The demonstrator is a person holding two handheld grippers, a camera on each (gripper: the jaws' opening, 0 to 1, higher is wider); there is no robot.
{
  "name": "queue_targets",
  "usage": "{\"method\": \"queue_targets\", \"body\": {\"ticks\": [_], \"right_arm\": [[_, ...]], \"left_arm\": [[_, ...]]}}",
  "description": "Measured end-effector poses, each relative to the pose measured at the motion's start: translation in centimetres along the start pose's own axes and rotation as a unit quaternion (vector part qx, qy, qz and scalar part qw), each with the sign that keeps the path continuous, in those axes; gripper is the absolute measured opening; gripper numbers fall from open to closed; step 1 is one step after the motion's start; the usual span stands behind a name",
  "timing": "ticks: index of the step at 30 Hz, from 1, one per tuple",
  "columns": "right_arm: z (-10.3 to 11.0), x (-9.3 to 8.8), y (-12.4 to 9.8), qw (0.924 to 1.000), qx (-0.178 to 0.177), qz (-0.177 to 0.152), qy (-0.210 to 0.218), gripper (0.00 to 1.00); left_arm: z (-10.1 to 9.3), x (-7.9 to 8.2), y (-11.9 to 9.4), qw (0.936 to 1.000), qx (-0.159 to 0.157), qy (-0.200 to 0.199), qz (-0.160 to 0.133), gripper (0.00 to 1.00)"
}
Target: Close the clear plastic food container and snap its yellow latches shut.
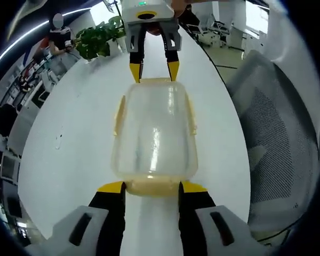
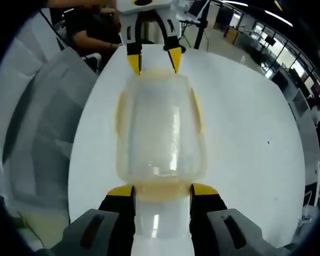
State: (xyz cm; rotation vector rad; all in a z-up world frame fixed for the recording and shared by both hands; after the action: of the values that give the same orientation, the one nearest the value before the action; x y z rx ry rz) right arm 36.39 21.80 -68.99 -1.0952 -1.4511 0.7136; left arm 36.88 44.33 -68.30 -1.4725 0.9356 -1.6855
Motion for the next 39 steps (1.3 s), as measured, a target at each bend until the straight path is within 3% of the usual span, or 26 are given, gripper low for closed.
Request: {"method": "queue_targets", "body": {"ticks": [23, 39], "right_arm": [[-0.2, -3.3, -1.3, 0.9999, 0.006, 0.012, 0.005, 0.38], [-0.6, -6.6, -1.8, 0.9995, 0.01, 0.025, 0.016, 0.38]], "left_arm": [[0.2, 3.1, 1.8, 0.9999, -0.006, 0.004, -0.008, 0.37], [0.9, 5.4, 4.4, 0.9997, -0.02, 0.006, -0.016, 0.37]]}}
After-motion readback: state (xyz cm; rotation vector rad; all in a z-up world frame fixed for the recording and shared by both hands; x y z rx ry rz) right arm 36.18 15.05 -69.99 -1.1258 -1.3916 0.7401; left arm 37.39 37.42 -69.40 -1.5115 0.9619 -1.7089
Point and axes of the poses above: the point that each gripper's makers call its tool centre point, and the gripper's own axes: y roughly forward along the fingers, z roughly to its left, x roughly out of its top, the point moved 7 cm from there along -y, roughly backward along the fingers, and after that the axes turned 7 degrees about -x, right-handed, at the moved point
